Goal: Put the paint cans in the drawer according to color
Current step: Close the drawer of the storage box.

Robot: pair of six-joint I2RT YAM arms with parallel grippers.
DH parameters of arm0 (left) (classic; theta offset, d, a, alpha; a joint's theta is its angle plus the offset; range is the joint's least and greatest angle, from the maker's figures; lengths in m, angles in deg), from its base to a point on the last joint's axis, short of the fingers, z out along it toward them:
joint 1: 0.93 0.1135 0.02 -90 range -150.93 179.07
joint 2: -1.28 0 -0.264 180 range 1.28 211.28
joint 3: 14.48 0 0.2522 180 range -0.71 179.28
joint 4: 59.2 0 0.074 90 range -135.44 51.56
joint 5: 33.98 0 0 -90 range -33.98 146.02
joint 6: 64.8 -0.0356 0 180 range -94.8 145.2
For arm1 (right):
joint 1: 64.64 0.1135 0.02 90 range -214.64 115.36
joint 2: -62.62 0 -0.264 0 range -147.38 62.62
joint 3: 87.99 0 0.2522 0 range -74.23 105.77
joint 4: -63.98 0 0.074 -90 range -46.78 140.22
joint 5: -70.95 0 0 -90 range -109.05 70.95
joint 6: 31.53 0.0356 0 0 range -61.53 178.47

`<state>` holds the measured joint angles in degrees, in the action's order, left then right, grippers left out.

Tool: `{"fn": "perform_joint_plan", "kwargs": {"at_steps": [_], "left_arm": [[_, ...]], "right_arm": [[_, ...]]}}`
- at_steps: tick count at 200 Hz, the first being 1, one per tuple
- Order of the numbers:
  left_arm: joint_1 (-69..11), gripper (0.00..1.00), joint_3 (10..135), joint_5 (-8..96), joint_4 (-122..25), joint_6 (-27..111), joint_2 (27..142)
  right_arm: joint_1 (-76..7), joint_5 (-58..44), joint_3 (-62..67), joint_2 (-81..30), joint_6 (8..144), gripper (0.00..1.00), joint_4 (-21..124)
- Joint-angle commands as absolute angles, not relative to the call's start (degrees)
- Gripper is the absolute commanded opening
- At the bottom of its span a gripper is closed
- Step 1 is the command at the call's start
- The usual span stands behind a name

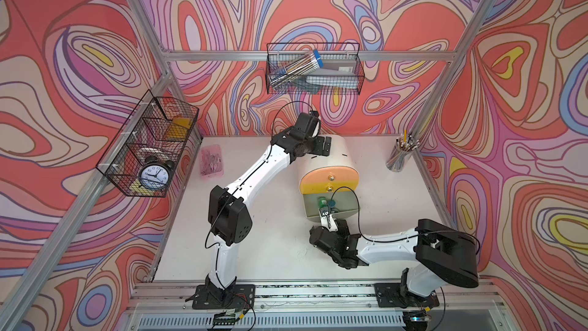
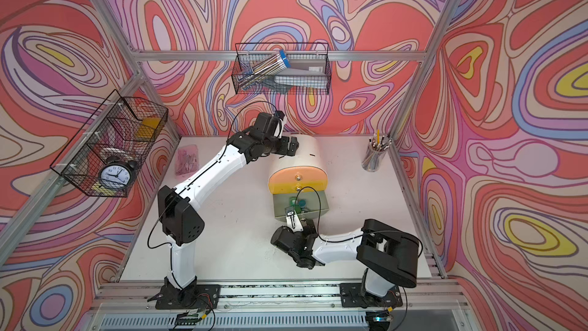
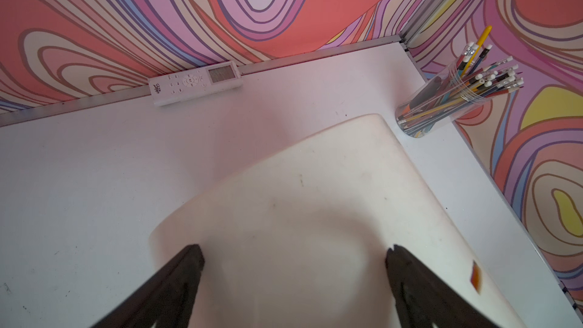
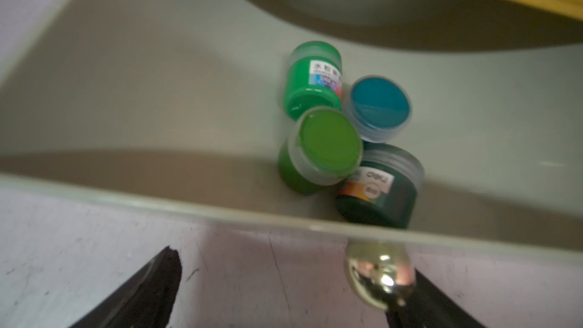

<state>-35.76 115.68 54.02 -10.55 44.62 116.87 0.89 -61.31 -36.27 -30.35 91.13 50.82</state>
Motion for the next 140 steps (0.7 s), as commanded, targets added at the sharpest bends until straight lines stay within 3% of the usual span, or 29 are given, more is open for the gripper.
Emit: {"fn": "perform_joint_plan", "kwargs": {"at_steps": [1,42,77,140], "left_arm": [[-36.2,0.96,111.6,52.3,-0.9,44.5,120.2],[-36.2,0.97,110.7,52.0,-0.8,43.9,120.2],[-36.2,0.97,110.0,51.2,-1.3,43.7,120.1],[-36.2,0.97,109.6,50.0,-2.2,43.6,120.5]], "right_arm": [[-0.3,-64.9,-33.4,-32.7,84.3,0.98,60.0],[-3.1,-64.6,-31.5,-37.8,78.1,0.98,71.5],[-8.9,-60.3,-34.7,-36.8,74.1,0.98,81.6],[-12.1,-52.8,-35.8,-40.5,63.1,0.98,96.3]]}}
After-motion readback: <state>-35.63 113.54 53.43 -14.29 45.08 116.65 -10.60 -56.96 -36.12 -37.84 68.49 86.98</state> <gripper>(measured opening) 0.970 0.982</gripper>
